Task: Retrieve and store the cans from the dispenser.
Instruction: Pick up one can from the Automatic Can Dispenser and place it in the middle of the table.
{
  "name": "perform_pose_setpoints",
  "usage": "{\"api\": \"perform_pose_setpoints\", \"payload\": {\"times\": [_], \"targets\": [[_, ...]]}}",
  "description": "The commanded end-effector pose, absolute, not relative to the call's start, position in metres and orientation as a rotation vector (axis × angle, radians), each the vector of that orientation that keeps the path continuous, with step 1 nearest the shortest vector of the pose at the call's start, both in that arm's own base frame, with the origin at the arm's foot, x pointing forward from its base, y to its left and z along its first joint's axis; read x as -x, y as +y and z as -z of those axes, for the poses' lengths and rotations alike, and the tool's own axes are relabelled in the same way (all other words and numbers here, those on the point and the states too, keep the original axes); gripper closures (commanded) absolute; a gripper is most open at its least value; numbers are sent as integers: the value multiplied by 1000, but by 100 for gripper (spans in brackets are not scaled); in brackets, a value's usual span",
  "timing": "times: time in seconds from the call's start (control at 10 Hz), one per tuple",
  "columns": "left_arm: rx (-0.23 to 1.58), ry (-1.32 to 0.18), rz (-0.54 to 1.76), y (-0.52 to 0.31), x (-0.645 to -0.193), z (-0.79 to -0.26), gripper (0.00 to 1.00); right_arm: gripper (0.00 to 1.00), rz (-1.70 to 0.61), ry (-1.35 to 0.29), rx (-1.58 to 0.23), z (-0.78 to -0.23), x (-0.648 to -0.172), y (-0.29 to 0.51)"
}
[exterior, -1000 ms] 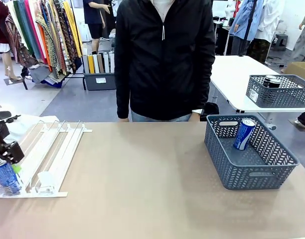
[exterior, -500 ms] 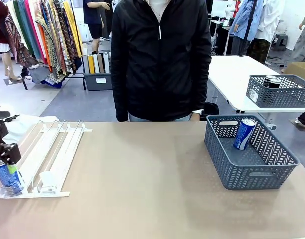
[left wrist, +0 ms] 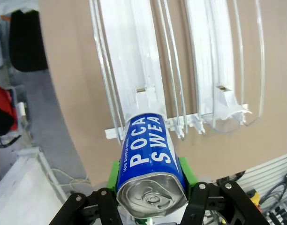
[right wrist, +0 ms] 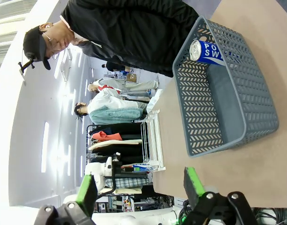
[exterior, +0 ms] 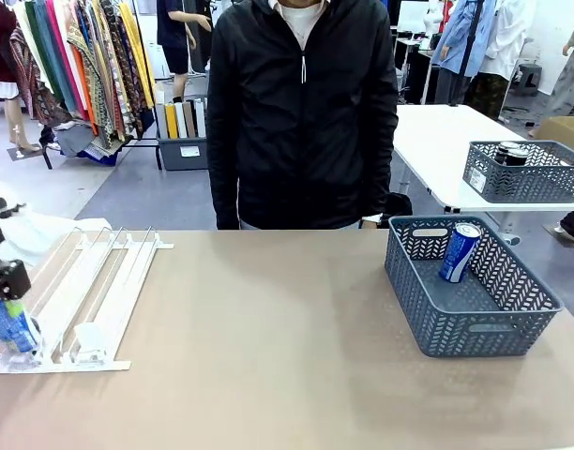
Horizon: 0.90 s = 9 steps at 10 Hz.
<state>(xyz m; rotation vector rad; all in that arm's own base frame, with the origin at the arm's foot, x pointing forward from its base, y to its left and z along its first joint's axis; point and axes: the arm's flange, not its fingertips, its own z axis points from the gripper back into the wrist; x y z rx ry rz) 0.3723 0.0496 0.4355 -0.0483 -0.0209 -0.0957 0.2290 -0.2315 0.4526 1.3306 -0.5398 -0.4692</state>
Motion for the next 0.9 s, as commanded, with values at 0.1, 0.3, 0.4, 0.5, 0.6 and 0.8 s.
{"api": "perform_pose_setpoints", "payload": {"times": [0.1, 0.3, 0.4, 0.5, 0.6, 0.8], "targets": [[43, -227, 136, 54, -322, -534, 100, 0, 450, -533, -1322, -453, -225, -232], [109, -416, 189, 62, -271, -589, 100, 0, 450, -533, -1322, -453, -225, -232], [135, -460, 214, 68, -254, -601, 100, 0, 450, -533, -1322, -453, -225, -232], [158, -476, 206, 75, -248, -601, 100, 0, 450, -533, -1322, -453, -225, -232], [199, -469, 176, 83, -249, -595, 100, 0, 450, -533, -1322, -453, -225, -232], [133, -477, 175, 77, -239, -612, 100, 0, 450, -533, -1322, -453, -225, -232]]}}
